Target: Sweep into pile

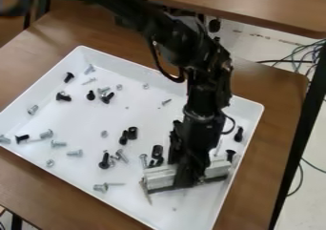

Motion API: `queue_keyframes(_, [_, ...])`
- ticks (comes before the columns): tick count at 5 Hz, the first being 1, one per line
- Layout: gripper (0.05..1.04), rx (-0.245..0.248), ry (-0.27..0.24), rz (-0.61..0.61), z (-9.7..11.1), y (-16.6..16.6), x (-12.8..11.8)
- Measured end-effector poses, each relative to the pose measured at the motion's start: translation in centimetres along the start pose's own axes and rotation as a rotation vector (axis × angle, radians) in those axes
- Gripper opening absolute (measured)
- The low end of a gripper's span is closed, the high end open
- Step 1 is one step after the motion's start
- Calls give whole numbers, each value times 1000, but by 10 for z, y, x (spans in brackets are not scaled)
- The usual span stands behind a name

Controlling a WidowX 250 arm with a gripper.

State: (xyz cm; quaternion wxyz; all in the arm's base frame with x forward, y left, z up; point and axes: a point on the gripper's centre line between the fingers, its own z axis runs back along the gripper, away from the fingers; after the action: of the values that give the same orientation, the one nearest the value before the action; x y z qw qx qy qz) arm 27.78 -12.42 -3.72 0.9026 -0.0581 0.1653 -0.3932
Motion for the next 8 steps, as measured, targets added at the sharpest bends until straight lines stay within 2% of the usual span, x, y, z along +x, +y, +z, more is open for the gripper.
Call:
queue_keyframes(1, [363, -43, -35, 20, -1, 6, 17])
queue_keyframes(2, [362, -52, -105, 63, 7, 18, 39])
queue_keyframes(3, [362, -92, -191, 161, 20, 38, 61])
queue_keyframes(4, [362, -156, -260, 356, 26, 61, 62])
queue_keyframes(5, [361, -181, -292, 503, 26, 83, 53])
queue_keyframes(6, [358, -190, -323, 603, 21, 103, 33])
queue_keyframes(7, [355, -179, -344, 716, 17, 126, -1])
queue_keyframes(8, [355, -179, -361, 864, 12, 166, -58])
